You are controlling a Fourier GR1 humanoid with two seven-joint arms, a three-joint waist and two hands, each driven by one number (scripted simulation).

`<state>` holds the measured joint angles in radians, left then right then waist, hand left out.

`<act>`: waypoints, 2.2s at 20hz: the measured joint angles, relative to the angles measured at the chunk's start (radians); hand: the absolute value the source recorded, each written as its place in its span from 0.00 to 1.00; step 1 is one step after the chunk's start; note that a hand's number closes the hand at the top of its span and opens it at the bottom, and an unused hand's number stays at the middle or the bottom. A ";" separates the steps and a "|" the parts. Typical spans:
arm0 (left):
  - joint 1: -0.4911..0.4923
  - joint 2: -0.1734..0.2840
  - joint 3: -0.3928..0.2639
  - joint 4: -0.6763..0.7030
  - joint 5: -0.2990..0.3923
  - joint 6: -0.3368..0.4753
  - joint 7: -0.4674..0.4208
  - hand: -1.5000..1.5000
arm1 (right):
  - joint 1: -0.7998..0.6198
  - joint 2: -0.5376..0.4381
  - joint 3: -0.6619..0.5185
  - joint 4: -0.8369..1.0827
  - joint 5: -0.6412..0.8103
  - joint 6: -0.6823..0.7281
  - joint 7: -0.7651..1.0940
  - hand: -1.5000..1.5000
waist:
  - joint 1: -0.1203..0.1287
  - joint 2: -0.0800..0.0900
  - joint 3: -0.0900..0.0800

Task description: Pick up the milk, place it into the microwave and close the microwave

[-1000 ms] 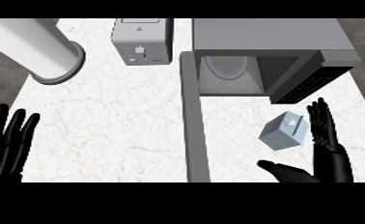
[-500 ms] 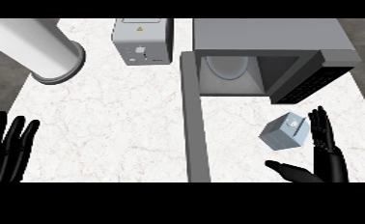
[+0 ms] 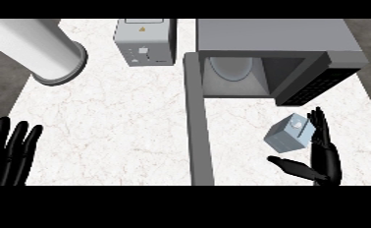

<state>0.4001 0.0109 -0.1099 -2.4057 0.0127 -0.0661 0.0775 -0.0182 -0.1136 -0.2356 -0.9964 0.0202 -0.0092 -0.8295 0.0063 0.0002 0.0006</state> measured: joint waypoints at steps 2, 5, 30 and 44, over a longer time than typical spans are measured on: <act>0.003 -0.002 -0.001 0.019 -0.005 0.003 -0.021 0.00 | -0.043 -0.013 -0.014 0.092 0.003 -0.001 -0.044 0.00 | 0.001 0.000 0.000; 0.038 -0.001 -0.019 -0.005 -0.011 -0.002 -0.028 0.00 | -0.087 -0.044 -0.029 0.208 0.006 0.019 -0.102 0.00 | 0.003 0.000 0.000; 0.070 0.004 0.026 -0.025 0.044 -0.010 -0.014 0.00 | -0.025 0.017 0.154 0.159 0.026 0.154 -0.185 1.00 | -0.006 -0.006 -0.005; 0.050 0.014 0.123 0.017 0.116 -0.048 -0.019 0.00 | -0.108 0.104 0.293 -0.136 0.035 -0.037 0.113 1.00 | 0.001 -0.001 -0.001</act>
<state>0.4501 0.0253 0.0128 -2.3886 0.1289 -0.1140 0.0590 -0.1259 -0.0101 0.0575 -1.1319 0.0551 -0.0465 -0.7160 0.0068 -0.0013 -0.0005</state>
